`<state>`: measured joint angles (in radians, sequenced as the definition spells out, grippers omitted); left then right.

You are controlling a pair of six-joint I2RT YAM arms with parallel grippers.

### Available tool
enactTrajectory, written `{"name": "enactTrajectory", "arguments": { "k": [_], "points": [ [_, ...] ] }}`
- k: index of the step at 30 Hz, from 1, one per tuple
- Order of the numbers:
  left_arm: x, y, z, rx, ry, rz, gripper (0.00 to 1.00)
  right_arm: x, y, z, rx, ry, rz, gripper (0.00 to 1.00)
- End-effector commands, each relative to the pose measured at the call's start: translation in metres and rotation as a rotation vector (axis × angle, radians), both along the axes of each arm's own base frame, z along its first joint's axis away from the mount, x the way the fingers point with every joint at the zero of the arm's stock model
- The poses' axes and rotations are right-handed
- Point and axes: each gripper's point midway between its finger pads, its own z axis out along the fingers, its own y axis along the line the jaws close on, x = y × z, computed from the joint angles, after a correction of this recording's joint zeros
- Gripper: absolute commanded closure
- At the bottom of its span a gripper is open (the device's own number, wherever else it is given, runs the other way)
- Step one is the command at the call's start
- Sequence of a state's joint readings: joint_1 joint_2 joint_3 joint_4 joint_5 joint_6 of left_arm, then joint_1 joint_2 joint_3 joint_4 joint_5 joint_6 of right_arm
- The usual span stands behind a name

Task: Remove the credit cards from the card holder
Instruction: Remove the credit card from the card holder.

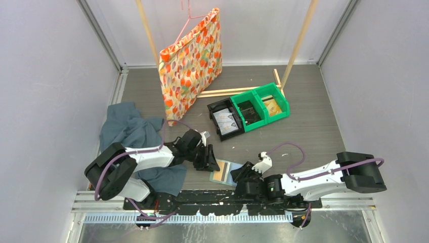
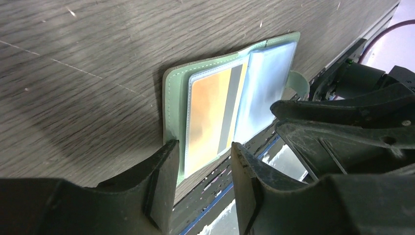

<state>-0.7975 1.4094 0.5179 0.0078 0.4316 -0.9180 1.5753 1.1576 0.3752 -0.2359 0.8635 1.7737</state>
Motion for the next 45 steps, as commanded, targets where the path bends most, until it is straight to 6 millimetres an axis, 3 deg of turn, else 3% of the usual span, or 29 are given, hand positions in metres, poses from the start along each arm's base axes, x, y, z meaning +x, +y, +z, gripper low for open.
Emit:
{"name": "enactTrajectory", "arguments": {
  "k": [1,7,13,19,29,34,37,45],
  "points": [
    [-0.004,-0.011,0.008,-0.085,0.011,-0.016,0.57,0.005,-0.007,-0.004,0.028,-0.003,-0.047,0.62],
    [-0.003,-0.023,0.022,-0.175,0.019,-0.017,0.62,0.003,-0.011,-0.012,0.038,0.017,-0.057,0.62],
    [-0.005,-0.028,0.025,-0.212,0.038,-0.024,0.66,0.000,-0.011,-0.026,0.037,0.048,-0.060,0.63],
    [-0.005,-0.032,0.026,-0.206,0.029,-0.030,0.66,0.000,-0.010,-0.025,0.038,0.047,-0.059,0.63],
    [-0.006,-0.032,0.024,-0.200,0.041,-0.040,0.96,-0.001,-0.018,-0.029,0.046,0.066,-0.062,0.63],
    [-0.007,-0.036,0.026,-0.213,0.046,-0.061,0.99,-0.005,-0.022,-0.033,0.047,0.084,-0.052,0.61],
    [-0.012,-0.040,0.021,-0.211,0.065,-0.085,1.00,-0.006,-0.025,-0.035,0.054,0.093,-0.045,0.53],
    [-0.017,-0.065,0.019,-0.244,0.088,-0.134,1.00,-0.004,-0.027,-0.025,0.066,0.063,-0.029,0.51]
  ]
}}
